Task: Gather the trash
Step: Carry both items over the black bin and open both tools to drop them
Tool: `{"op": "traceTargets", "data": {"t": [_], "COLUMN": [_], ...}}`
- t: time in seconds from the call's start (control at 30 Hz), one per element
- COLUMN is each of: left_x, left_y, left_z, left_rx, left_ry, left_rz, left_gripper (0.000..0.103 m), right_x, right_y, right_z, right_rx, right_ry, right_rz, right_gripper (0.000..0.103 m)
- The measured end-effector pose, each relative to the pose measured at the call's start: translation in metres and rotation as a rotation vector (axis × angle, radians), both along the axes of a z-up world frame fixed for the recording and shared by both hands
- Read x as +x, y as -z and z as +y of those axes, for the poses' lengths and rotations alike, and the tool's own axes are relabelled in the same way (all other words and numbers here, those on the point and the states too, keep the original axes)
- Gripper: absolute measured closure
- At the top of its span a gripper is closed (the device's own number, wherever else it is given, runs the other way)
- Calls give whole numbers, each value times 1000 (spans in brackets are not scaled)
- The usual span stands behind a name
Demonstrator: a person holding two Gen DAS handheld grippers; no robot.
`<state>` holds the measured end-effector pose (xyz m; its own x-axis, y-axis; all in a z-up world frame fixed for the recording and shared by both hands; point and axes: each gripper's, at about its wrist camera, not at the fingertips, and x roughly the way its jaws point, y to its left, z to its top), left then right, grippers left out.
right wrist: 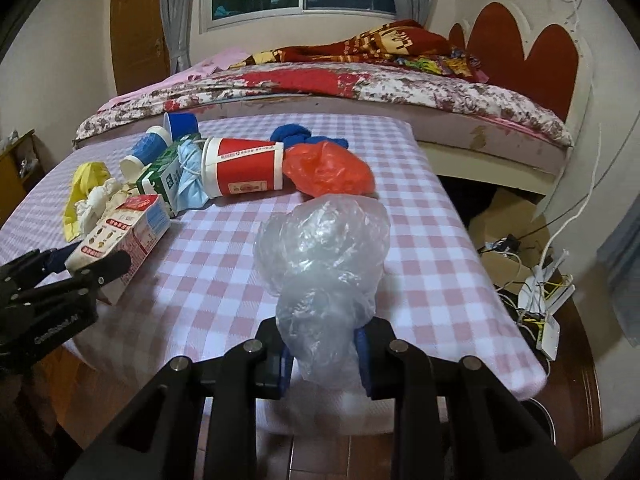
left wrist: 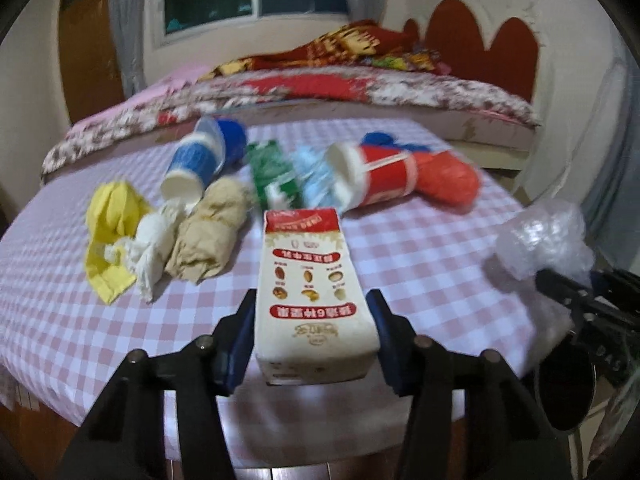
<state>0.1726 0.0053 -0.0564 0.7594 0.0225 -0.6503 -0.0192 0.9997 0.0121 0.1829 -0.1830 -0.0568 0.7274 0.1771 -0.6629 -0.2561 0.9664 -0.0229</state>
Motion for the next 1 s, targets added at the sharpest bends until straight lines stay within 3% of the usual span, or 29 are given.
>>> {"op": "traceTargets", "data": {"t": [0.43, 0.8, 1.0], "left_x": [-27, -59, -75], "left_y": [-27, -18, 0], "left_z": [-91, -203, -256], "left_rx": [4, -3, -14], "left_ry": [221, 493, 622], "left_rz": [-51, -23, 34], "left_gripper": [52, 52, 52], "right_x": [-51, -98, -121], "right_y": [-20, -5, 14], "right_z": [-70, -178, -235], "right_rx": [-3, -8, -3], "right_ry": [122, 311, 393], "right_rz": [-48, -7, 49], "right_gripper": [75, 75, 75]}}
